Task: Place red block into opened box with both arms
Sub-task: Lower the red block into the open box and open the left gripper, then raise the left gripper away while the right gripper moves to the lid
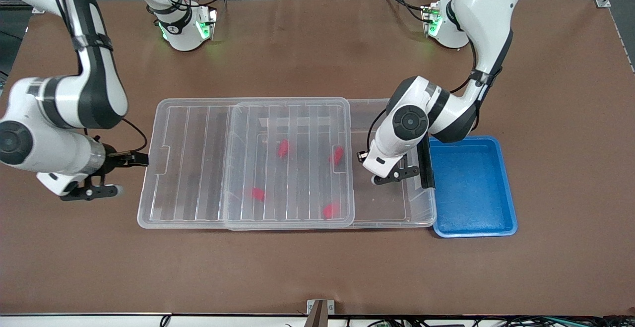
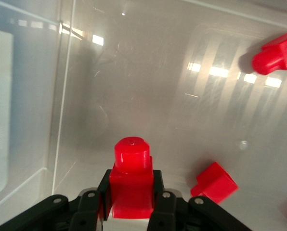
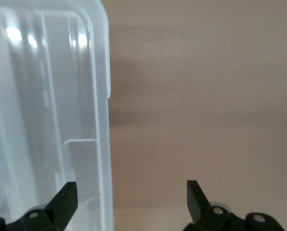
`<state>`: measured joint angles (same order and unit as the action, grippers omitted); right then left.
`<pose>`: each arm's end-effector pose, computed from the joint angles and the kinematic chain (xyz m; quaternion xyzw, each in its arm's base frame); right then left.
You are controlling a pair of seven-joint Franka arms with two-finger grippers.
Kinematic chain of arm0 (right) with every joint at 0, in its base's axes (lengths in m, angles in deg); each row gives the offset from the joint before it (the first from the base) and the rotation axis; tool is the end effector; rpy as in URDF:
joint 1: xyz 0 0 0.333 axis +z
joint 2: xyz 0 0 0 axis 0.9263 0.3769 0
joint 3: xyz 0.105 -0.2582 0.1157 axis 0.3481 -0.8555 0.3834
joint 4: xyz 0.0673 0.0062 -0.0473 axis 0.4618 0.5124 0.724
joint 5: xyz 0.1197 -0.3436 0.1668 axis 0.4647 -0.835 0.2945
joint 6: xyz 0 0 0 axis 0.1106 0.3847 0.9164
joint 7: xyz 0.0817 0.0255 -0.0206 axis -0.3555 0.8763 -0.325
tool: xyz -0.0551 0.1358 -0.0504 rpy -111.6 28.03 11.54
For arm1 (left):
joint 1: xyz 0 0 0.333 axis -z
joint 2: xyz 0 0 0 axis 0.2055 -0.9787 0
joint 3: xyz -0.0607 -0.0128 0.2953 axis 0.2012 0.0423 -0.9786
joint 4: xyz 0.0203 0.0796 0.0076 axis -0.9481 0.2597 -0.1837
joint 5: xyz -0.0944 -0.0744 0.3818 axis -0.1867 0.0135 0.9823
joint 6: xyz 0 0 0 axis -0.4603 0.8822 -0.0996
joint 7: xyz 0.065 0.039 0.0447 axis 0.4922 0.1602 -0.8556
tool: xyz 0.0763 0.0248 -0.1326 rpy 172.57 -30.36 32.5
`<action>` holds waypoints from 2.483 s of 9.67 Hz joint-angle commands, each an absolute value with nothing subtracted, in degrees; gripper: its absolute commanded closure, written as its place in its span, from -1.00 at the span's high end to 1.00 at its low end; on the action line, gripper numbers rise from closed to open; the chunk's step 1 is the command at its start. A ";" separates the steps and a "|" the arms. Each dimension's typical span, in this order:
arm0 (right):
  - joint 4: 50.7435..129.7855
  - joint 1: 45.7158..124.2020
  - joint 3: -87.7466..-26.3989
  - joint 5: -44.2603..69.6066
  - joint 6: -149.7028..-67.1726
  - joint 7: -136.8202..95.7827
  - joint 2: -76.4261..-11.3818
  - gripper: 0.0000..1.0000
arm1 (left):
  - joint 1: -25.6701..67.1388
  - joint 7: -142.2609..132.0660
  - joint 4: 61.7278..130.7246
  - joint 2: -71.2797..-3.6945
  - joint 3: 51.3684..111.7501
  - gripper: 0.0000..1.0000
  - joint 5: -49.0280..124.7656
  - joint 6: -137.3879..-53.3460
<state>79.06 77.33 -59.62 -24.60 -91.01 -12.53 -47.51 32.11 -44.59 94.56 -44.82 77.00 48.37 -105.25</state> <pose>0.6393 0.0232 0.3840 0.9962 -0.0102 -0.0806 0.0300 0.5547 -0.3624 0.1964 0.9917 0.1130 -0.0559 0.0244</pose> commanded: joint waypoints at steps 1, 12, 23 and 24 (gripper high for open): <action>76.76 75.17 -58.92 -24.97 -87.83 -6.61 -53.71 1.00 | 32.52 -44.35 97.94 -47.89 76.86 -0.94 53.85 -110.04; 78.17 63.03 -58.92 -21.80 -83.43 -19.00 -62.89 1.00 | 30.49 -45.14 92.50 -41.68 77.03 1.00 56.00 -99.71; 97.76 71.63 -58.48 -16.72 -112.09 -27.53 -50.50 -1.00 | 14.51 -16.43 74.74 -18.39 77.12 1.00 55.83 -68.12; 97.77 72.42 -58.48 -16.35 -111.82 -27.18 -50.49 -1.00 | 14.24 -14.14 74.82 -16.54 76.77 1.00 55.83 -65.85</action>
<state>96.44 71.70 -58.32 -17.79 -111.59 -26.87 -49.10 14.57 -16.50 72.79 -18.28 76.72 55.91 -67.94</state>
